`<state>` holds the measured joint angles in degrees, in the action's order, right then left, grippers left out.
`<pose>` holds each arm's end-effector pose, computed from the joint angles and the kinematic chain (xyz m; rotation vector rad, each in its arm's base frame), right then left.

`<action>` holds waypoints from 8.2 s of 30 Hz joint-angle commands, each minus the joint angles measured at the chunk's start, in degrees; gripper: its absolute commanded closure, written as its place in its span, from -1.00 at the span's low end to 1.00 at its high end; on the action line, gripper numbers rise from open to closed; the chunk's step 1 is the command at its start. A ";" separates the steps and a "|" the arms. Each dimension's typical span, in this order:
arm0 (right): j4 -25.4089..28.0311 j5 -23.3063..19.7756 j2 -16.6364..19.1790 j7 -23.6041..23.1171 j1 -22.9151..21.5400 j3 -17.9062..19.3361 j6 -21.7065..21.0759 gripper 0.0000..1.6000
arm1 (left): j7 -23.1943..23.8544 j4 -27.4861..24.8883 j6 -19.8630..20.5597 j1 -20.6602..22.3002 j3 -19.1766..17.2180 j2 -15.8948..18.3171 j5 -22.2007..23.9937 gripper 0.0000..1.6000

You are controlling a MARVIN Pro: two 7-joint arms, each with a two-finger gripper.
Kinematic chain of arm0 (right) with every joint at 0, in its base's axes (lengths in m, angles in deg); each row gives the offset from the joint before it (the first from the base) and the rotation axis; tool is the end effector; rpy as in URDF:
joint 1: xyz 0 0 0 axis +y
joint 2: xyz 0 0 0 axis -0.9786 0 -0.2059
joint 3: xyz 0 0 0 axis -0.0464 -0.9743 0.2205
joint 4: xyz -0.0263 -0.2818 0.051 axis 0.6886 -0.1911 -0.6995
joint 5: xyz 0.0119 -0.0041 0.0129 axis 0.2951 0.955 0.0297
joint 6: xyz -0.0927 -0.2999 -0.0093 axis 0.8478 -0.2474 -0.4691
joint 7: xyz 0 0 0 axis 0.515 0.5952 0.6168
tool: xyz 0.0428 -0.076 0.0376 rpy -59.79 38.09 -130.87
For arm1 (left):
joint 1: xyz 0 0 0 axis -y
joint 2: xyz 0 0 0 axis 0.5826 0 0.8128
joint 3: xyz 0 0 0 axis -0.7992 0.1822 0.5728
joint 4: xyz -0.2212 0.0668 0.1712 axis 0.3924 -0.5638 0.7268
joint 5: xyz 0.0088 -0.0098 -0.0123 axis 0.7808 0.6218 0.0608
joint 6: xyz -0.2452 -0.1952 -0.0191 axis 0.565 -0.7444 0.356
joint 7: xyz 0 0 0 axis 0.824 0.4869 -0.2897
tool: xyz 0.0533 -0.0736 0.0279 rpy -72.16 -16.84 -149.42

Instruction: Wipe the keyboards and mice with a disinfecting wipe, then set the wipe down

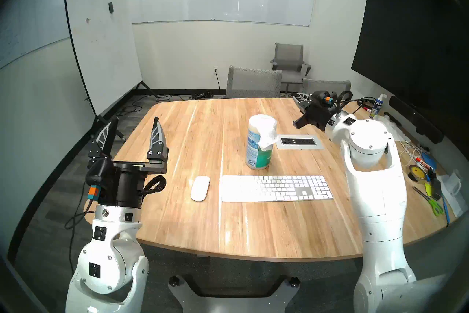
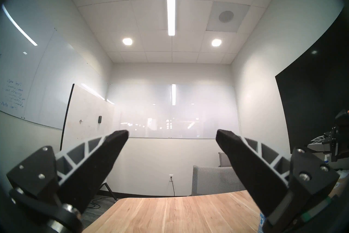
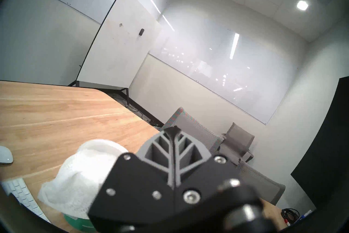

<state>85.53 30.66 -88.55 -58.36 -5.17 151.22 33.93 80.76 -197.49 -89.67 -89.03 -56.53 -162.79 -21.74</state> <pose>0.4569 -0.0322 -0.0973 1.8270 1.0156 2.2059 0.2437 0.0171 -0.1504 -1.5013 -0.0248 -2.7458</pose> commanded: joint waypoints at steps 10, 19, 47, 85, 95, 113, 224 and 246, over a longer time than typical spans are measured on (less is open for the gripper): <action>-0.17 0.52 1.20 -2.25 -1.71 -1.91 2.30 1.00 | -0.10 -1.37 -0.11 0.00 0.02 -0.11 0.03 -1.00; -4.48 1.54 1.86 -3.42 -2.91 -3.73 4.16 1.00 | -0.10 -1.37 -0.11 0.00 0.02 -0.11 0.03 -1.00; -8.76 0.47 2.55 -6.65 -4.05 -3.55 9.96 1.00 | -0.10 -1.36 -0.12 0.00 0.02 -0.11 0.03 -1.00; -20.00 3.19 1.85 -5.02 -9.91 -6.21 16.03 1.00 | -0.09 -1.34 -0.14 0.02 0.02 -0.11 0.03 -1.00; -23.53 4.06 2.25 -6.18 -13.28 -7.69 17.29 1.00 | -0.09 -1.31 -0.16 0.04 0.02 -0.10 0.03 -1.00; -26.11 4.39 4.90 -12.96 -20.50 -8.24 16.97 1.00 | -0.08 -1.26 -0.20 0.07 0.02 -0.10 0.03 -1.00; -30.57 9.85 4.62 -17.47 -16.15 -8.30 28.21 1.00 | -0.10 -1.37 -0.11 0.00 0.02 -0.11 0.03 -1.00; -29.46 10.26 5.06 -17.92 -15.51 -8.78 28.75 1.00 | -0.10 -1.38 -0.10 -0.01 0.02 -0.12 0.03 -1.00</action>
<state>55.44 41.05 -83.32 -76.58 -20.67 142.23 62.75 80.76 -197.51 -89.67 -89.06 -56.53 -162.79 -21.74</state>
